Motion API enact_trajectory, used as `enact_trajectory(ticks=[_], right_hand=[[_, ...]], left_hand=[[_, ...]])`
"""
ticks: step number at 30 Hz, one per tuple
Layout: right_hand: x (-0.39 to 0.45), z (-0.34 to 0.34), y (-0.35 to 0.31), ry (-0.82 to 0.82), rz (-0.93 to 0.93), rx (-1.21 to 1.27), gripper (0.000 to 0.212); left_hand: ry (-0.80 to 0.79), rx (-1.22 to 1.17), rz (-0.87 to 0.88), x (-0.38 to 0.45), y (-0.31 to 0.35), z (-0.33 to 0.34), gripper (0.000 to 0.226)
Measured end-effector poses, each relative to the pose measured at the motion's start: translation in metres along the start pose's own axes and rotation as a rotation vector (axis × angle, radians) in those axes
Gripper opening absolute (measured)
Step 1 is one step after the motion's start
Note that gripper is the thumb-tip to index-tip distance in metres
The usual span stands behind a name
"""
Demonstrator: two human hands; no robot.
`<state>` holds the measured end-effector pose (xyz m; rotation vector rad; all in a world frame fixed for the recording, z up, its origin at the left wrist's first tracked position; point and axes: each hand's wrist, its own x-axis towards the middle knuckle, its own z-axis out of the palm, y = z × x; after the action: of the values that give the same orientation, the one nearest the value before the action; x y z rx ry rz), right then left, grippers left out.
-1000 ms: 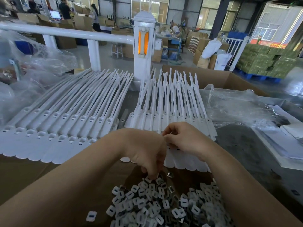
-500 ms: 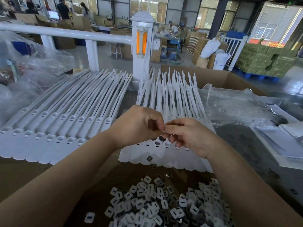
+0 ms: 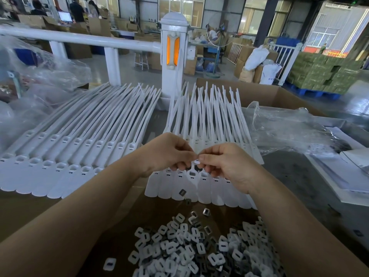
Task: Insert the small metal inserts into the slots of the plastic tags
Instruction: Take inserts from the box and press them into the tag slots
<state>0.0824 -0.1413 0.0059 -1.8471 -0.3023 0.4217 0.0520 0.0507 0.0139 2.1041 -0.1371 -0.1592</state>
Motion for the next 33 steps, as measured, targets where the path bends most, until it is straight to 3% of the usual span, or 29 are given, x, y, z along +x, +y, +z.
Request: enact_trajectory(ticks=[4,9,18,33], right_hand=[[-0.001,0.003,0.000,-0.005,-0.003,-0.078,0.005],[0.001,0.001,0.003,0.126,0.017,-0.090,0.006],[0.002,0.001,0.003,0.106,0.042,-0.090,0.008],[0.000,0.001,0.001,0.090,0.047,-0.090,0.007]], left_hand=[[0.037,0.016,-0.056,0.000,-0.001,0.005,0.011],[0.105,0.070,-0.154,0.002,0.000,0.011,0.013],[0.138,0.241,-0.171,0.003,-0.002,0.023,0.009],[0.055,0.313,-0.177,0.006,0.003,0.019,0.013]])
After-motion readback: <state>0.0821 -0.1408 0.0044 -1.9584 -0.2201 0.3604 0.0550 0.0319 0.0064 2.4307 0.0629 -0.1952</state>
